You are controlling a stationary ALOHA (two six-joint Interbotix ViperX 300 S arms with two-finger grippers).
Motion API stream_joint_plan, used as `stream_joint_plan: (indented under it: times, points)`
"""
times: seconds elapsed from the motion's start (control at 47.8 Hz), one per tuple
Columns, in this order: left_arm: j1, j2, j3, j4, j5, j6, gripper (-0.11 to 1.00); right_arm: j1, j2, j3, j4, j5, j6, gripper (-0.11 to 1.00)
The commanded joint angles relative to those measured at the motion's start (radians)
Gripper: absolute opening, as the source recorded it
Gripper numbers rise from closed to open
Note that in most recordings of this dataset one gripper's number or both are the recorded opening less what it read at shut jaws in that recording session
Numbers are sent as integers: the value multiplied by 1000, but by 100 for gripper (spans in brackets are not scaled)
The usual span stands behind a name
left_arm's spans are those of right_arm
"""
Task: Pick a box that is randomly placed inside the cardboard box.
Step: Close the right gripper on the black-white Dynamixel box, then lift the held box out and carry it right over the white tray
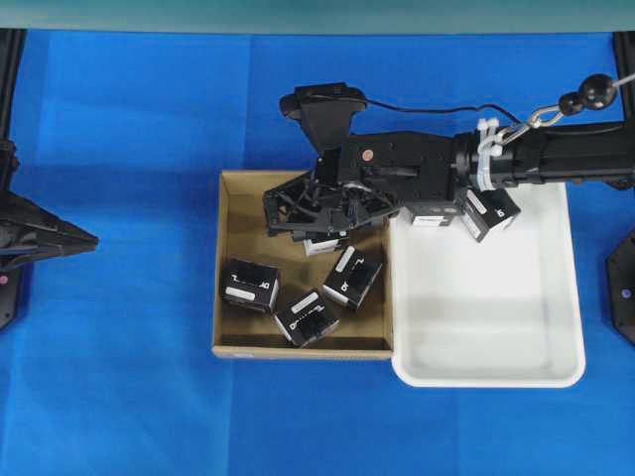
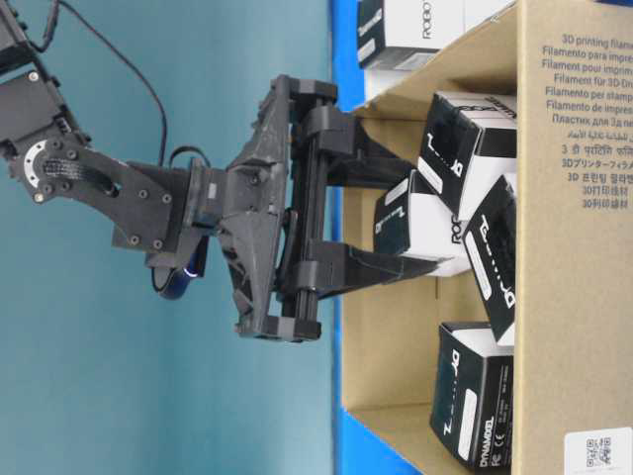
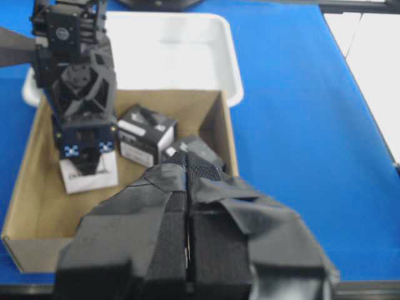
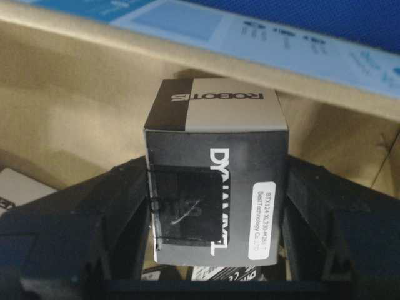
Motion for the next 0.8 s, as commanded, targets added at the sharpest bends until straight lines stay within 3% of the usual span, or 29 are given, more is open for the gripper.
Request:
stream_joint_plan:
  times: [0.0, 0.272, 0.775]
  points:
    - [0, 5, -12, 2, -5, -2, -7, 5, -8, -8, 2, -3, 3, 58]
    - [-2, 5, -14, 2, -5, 0, -7, 2, -84, -130, -5, 100, -48, 58]
    - [-2, -25, -28, 2, -5, -37, -7, 34, -186, -526, -5, 575, -334, 58]
